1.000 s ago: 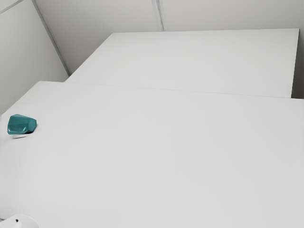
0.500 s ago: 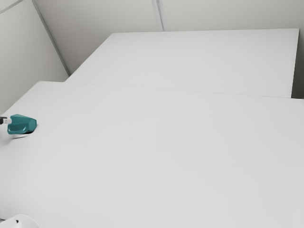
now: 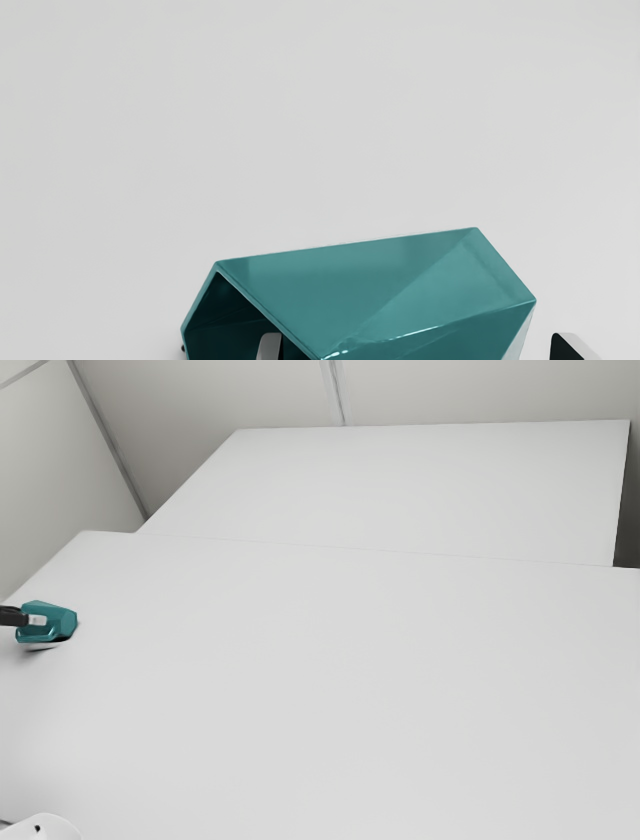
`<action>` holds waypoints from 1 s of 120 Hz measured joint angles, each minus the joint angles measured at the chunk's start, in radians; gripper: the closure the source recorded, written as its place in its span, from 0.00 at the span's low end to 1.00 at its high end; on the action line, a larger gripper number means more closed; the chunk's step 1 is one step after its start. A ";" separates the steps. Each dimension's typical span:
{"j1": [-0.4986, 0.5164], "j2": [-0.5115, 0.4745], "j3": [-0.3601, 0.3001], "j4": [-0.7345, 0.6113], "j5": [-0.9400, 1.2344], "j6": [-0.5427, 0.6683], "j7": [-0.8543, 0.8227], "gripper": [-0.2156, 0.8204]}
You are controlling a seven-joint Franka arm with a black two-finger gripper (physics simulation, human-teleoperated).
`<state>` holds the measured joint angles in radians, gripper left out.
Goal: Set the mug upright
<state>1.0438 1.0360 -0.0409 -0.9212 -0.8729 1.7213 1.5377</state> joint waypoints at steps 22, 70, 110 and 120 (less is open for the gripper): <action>-0.010 -0.002 0.000 -0.008 0.000 0.001 0.001 0.35; -0.011 -0.012 -0.008 -0.016 -0.002 0.004 -0.008 0.65; -0.027 -0.064 -0.007 -0.051 0.006 0.007 -0.013 0.92; -0.034 -0.107 -0.006 -0.093 0.012 0.017 -0.014 0.93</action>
<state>1.0098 0.9285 -0.0469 -1.0143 -0.8608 1.7380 1.5240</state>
